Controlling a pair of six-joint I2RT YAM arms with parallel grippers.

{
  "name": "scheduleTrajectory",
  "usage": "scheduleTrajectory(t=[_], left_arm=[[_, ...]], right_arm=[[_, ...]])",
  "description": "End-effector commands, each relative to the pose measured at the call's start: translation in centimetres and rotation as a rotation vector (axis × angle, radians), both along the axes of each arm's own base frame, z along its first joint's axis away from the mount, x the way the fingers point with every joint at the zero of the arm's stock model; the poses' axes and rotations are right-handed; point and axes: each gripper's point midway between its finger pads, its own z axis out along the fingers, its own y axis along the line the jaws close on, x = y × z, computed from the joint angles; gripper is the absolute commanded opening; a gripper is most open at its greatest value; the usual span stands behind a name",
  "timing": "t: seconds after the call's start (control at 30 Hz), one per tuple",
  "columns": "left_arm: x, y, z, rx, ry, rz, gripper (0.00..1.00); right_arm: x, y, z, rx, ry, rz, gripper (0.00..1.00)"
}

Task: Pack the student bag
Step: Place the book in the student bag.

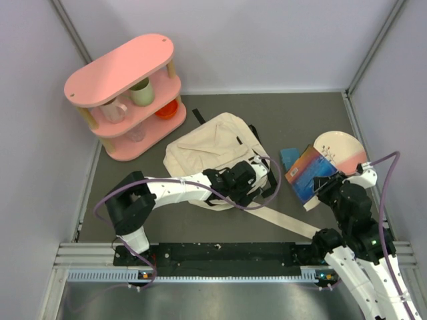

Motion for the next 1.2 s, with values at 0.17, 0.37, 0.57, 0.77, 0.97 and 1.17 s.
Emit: scheduleTrajectory(t=[0.17, 0.37, 0.57, 0.77, 0.97, 1.17], left_arm=[[2.3, 1.3, 1.6, 0.026, -0.12, 0.124, 0.79], [3.1, 1.5, 2.8, 0.018, -0.166, 0.162, 0.75], [3.0, 1.1, 4.0, -0.028, -0.164, 0.161, 0.74], [3.1, 0.8, 4.9, -0.065, -0.178, 0.164, 0.72], [3.2, 0.7, 4.2, -0.042, -0.168, 0.159, 0.62], [3.3, 0.8, 4.3, -0.035, -0.17, 0.167, 0.52]], right_arm=[[1.5, 0.6, 6.3, 0.117, -0.223, -0.01, 0.0], [1.5, 0.8, 6.0, 0.125, -0.217, -0.005, 0.0], [1.5, 1.0, 5.7, 0.13, -0.21, 0.004, 0.0], [1.6, 1.3, 5.4, 0.14, -0.203, 0.014, 0.0], [1.5, 1.5, 5.4, 0.146, -0.203, 0.023, 0.01], [1.6, 1.6, 5.1, 0.143, -0.194, 0.026, 0.01]])
